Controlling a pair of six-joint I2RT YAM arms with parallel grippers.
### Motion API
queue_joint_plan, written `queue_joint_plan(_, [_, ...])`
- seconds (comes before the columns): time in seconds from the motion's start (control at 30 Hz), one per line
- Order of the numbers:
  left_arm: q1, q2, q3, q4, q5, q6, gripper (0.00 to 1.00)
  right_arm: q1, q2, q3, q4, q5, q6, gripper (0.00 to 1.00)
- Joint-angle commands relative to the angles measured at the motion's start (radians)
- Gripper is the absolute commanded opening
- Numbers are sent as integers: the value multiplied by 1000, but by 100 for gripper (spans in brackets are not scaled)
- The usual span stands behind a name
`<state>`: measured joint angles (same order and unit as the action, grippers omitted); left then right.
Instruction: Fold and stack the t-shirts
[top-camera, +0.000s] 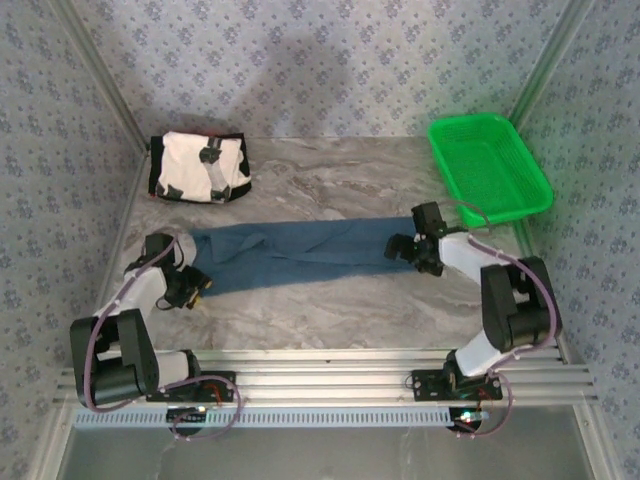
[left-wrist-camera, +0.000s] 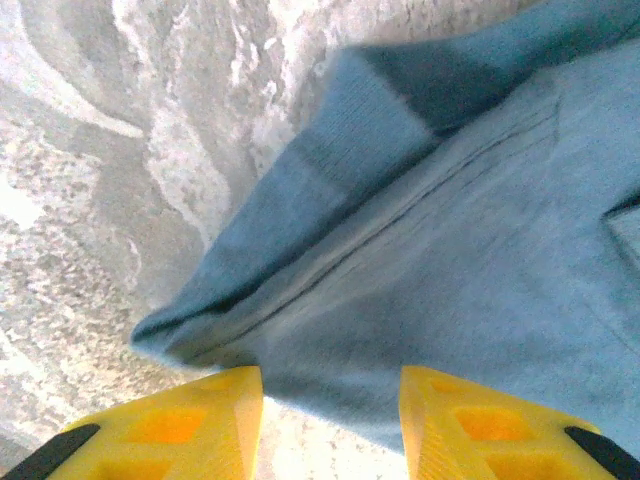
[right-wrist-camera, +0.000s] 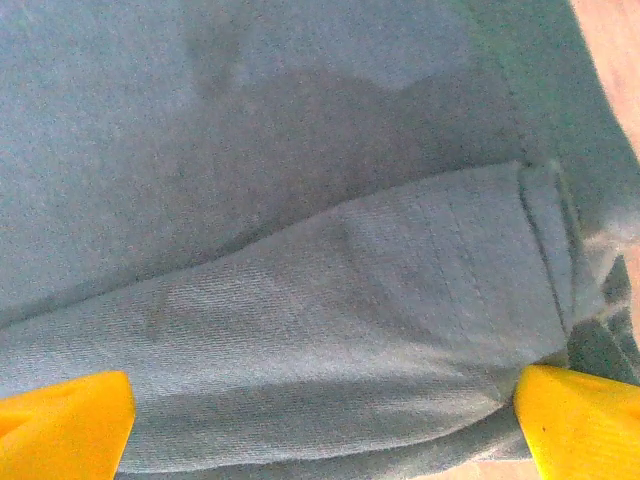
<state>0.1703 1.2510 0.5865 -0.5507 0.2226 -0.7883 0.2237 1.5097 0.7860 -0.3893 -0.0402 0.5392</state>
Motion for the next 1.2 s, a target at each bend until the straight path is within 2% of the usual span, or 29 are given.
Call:
queue_joint_plan(0.0, [6,-30,-8,-64,18,41,40,14,-81,-71,-158,1,75,100])
queue_joint_plan(0.13, [6,-58,-7,-96,6,63,41,19,-156,-92,-246,-12,108,100])
queue_joint_plan(0.23, [8,-91,3,-109,39,45,41,24,-215,-88,-286,-20,120,100])
queue_joint_plan(0.43, [6,-258,82,-189,119,-53,48,41,-294,-3,-375,-54,116,100])
queue_joint_plan(0.53, [2,-291,92,-144,184,-137,50,50,-303,27,-374,-113,99,100])
queue_joint_plan(0.7, [-30,-192,60,43,220,-265,50,62,-295,51,-297,-211,-14,100])
queue_joint_plan(0.87, [-38,-56,76,226,189,-338,49,74,-280,75,-255,-300,-67,100])
queue_joint_plan(1.07, [-47,127,235,162,116,-203,46,83,-275,74,-244,-360,-97,100])
queue_joint_plan(1.17, [-49,195,255,185,123,-169,46,83,-277,70,-242,-380,-100,100])
